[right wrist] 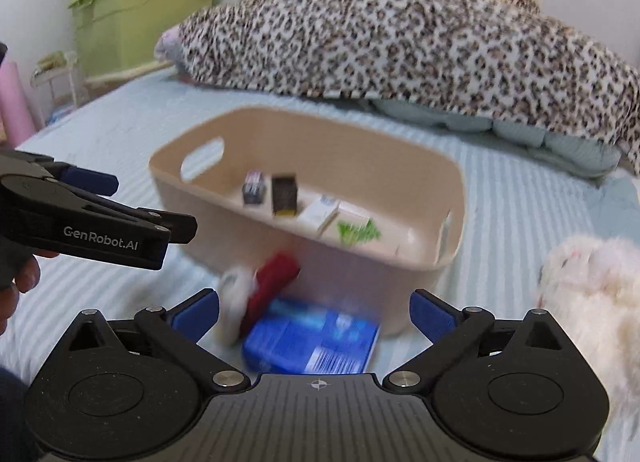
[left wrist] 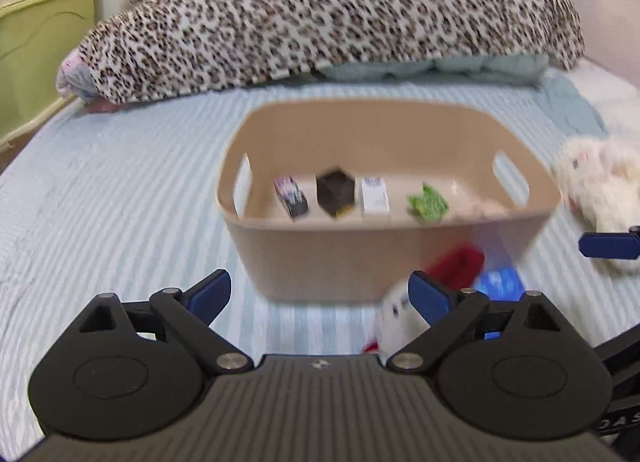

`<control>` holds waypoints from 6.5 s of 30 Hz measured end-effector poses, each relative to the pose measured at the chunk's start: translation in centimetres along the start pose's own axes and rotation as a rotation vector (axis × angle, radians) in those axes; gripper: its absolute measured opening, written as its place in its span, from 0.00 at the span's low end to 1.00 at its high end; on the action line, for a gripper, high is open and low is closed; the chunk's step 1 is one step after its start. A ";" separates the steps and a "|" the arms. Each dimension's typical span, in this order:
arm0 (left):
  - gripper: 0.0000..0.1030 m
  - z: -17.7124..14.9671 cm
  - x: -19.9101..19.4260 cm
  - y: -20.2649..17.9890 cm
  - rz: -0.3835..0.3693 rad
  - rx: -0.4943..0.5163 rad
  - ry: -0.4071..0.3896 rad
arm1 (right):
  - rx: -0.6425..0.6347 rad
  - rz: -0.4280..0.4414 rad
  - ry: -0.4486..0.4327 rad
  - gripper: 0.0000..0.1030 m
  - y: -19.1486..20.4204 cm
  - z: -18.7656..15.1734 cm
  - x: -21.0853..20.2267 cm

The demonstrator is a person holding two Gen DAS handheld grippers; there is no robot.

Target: Organize objects

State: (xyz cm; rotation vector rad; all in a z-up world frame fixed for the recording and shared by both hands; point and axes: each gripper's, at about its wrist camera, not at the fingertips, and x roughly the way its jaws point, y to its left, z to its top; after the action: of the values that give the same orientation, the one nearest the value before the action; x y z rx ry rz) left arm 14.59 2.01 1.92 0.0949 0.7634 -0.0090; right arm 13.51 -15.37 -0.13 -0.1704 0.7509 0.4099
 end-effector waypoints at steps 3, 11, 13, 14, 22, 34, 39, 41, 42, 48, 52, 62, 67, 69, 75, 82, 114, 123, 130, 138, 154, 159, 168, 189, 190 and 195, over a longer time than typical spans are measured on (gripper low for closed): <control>0.93 -1.6 0.8 -0.3 -0.001 0.015 0.034 | -0.001 0.003 0.042 1.00 0.5 -1.3 0.9; 0.93 -4.1 3.7 0.0 0.008 0.034 0.111 | 0.052 0.017 0.099 1.00 0.4 -2.3 3.2; 0.93 -4.5 4.4 0.1 0.009 0.035 0.123 | 0.069 0.020 0.105 1.00 0.4 -2.4 3.8; 0.93 -4.7 4.7 0.3 0.003 0.031 0.130 | 0.074 0.019 0.108 1.00 0.5 -2.4 4.1; 0.93 -4.9 6.6 1.5 0.008 0.000 0.159 | 0.078 -0.035 0.105 1.00 0.8 -2.5 6.7; 0.92 -4.6 6.6 -0.1 -0.087 0.033 0.125 | 0.094 -0.105 0.138 1.00 -1.7 -2.9 6.3; 0.92 -4.6 6.5 -1.0 -0.147 0.051 0.112 | 0.110 -0.068 0.144 1.00 -3.6 -3.3 6.2; 0.92 -4.3 6.7 -1.6 -0.156 0.064 0.104 | 0.102 -0.044 0.146 1.00 -4.1 -3.3 6.1; 0.92 -4.3 6.8 -2.0 -0.160 0.070 0.104 | 0.090 -0.042 0.151 1.00 -4.2 -3.3 6.1; 0.92 -4.1 7.0 -3.1 -0.231 0.088 0.100 | 0.057 -0.062 0.170 1.00 -6.0 -3.5 5.7; 0.92 -3.9 7.0 -4.3 -0.271 0.119 0.097 | 0.046 -0.032 0.161 1.00 -7.2 -3.6 5.3; 0.93 -2.9 9.0 -8.8 -0.355 0.171 0.114 | 0.085 -0.077 0.148 1.00 -10.5 -4.0 5.0; 0.65 -2.9 10.0 -9.3 -0.444 0.130 0.143 | 0.089 -0.112 0.145 1.00 -11.0 -4.2 5.1; 0.46 -3.2 9.8 -9.4 -0.424 0.146 0.142 | 0.075 -0.132 0.151 1.00 -10.6 -4.2 5.4; 0.40 -3.2 9.4 -8.8 -0.407 0.141 0.139 | 0.069 -0.126 0.113 0.84 -10.2 -4.1 4.1; 0.38 -4.0 7.1 -7.8 -0.359 0.137 0.100 | 0.072 -0.114 0.082 0.70 -9.8 -4.1 2.4; 0.39 6.4 6.8 -2.2 0.011 0.002 -0.054 | 0.070 0.000 -0.183 0.68 -5.5 7.5 2.4; 0.77 4.8 7.5 -2.0 0.034 -0.020 -0.004 | 0.117 -0.024 -0.163 0.81 -6.7 7.0 3.0; 0.92 4.5 3.3 -1.7 0.026 -0.033 -0.063 | 0.123 -0.048 -0.198 1.00 -6.2 5.8 -0.6; 0.93 2.3 -2.3 -1.9 0.017 -0.015 -0.103 | 0.151 -0.068 -0.197 1.00 -5.0 3.3 -5.2; 0.93 -5.4 -11.1 -2.5 -0.022 -0.031 -0.075 | 0.141 -0.076 -0.117 1.00 0.3 -2.4 -13.2; 0.93 -7.0 -13.8 -2.8 -0.033 -0.036 -0.086 | 0.162 -0.074 -0.095 1.00 1.1 -4.2 -14.7; 0.93 -9.1 -17.5 -3.2 -0.038 -0.045 -0.088 | 0.177 -0.069 -0.078 1.00 2.1 -7.0 -17.2; 0.93 -11.2 -21.2 -4.0 -0.053 -0.039 -0.094 | 0.185 -0.051 -0.062 1.00 3.1 -9.0 -20.4; 0.93 -11.2 -21.3 -4.1 -0.056 -0.040 -0.093 | 0.182 -0.052 -0.062 1.00 3.2 -9.0 -20.4; 0.93 -11.3 -21.6 -4.1 -0.055 -0.034 -0.100 | 0.182 -0.058 -0.060 1.00 3.2 -9.1 -20.4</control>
State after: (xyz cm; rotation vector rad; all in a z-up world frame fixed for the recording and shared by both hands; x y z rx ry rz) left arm -8.95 -1.60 8.38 0.0402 0.6657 -0.0530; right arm -6.94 -21.24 7.41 -0.0086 0.7189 0.2887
